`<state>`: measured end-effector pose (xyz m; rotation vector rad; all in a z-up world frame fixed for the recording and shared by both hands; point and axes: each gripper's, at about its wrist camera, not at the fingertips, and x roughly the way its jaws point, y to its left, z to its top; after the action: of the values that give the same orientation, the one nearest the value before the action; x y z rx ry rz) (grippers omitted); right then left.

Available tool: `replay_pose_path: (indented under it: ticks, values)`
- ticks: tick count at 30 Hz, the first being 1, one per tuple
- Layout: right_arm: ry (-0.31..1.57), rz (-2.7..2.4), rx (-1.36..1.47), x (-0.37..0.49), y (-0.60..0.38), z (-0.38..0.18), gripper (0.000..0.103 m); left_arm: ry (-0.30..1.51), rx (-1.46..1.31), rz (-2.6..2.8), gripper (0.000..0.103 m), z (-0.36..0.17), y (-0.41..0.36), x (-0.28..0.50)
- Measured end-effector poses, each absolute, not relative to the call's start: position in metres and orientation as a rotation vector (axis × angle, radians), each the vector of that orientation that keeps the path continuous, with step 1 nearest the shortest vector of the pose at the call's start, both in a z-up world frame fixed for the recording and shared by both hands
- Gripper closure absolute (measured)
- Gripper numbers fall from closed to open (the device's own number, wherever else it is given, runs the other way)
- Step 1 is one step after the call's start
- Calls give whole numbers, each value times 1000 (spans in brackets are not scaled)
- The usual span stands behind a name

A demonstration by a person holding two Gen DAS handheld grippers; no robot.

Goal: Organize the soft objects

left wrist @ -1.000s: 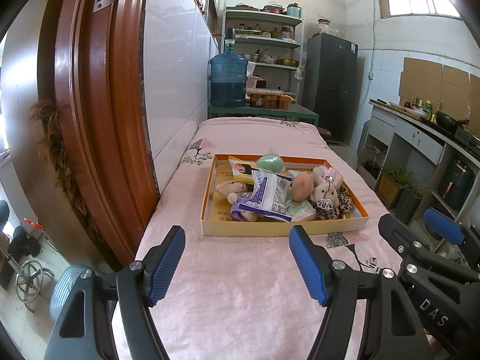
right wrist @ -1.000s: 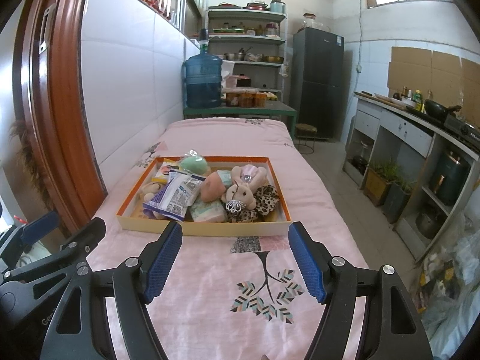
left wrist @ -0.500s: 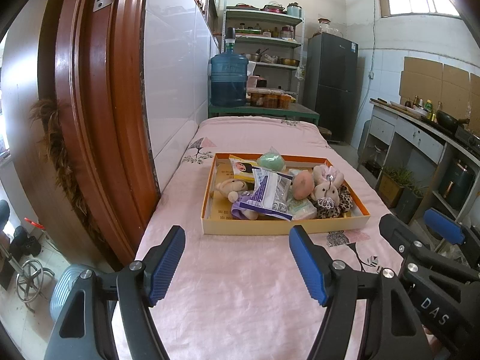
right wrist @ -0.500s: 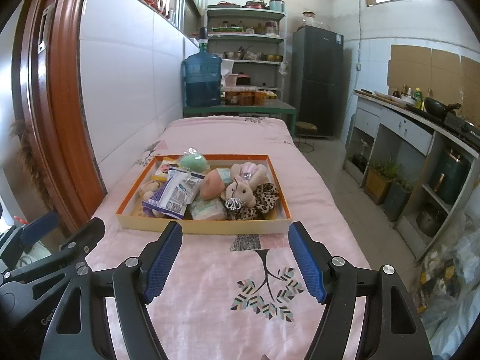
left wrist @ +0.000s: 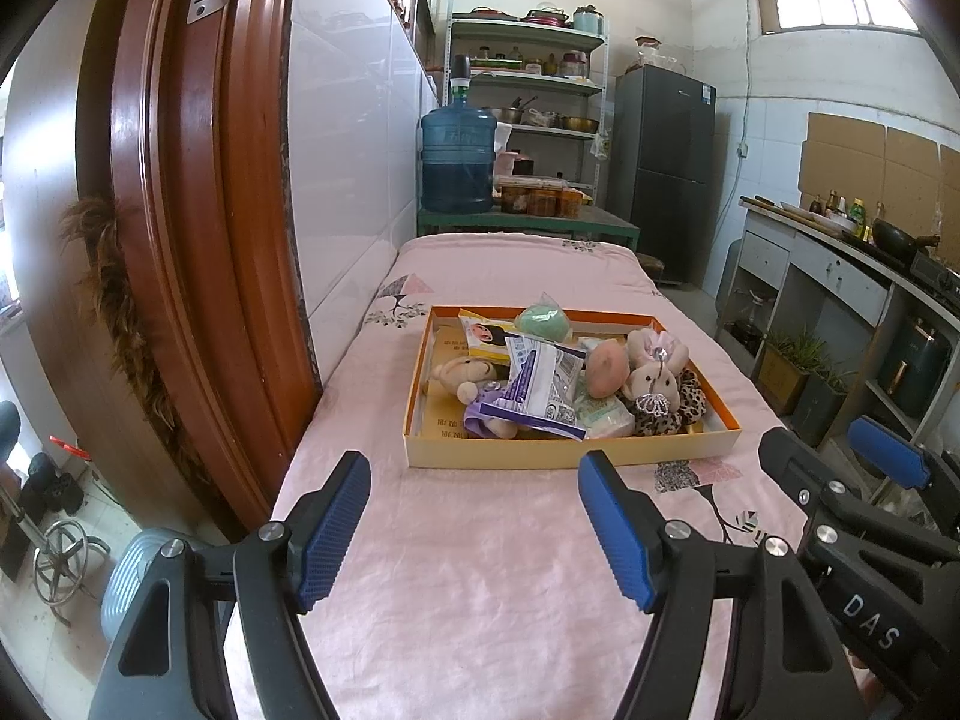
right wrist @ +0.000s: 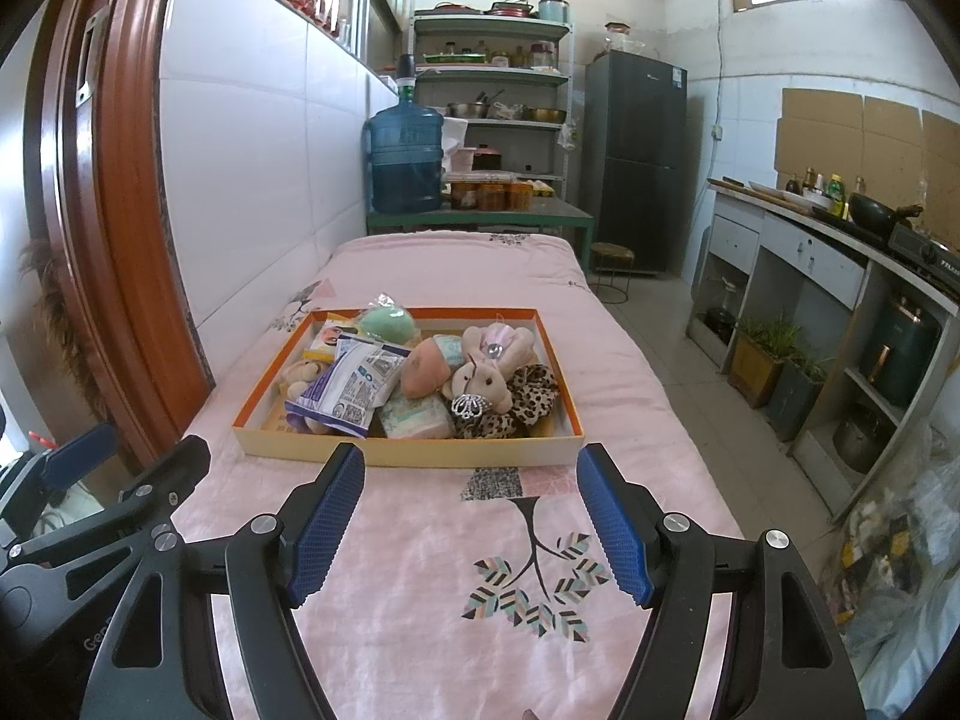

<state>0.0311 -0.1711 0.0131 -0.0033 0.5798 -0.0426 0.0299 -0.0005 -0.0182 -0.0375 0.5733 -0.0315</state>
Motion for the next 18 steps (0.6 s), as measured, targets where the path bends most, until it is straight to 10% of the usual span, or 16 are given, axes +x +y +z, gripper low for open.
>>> replay_pose_path:
  ticks: [18]
  values:
    - [583,-39,-1,31,-171,12,28,578,-53,-41,31,-21,3,28]
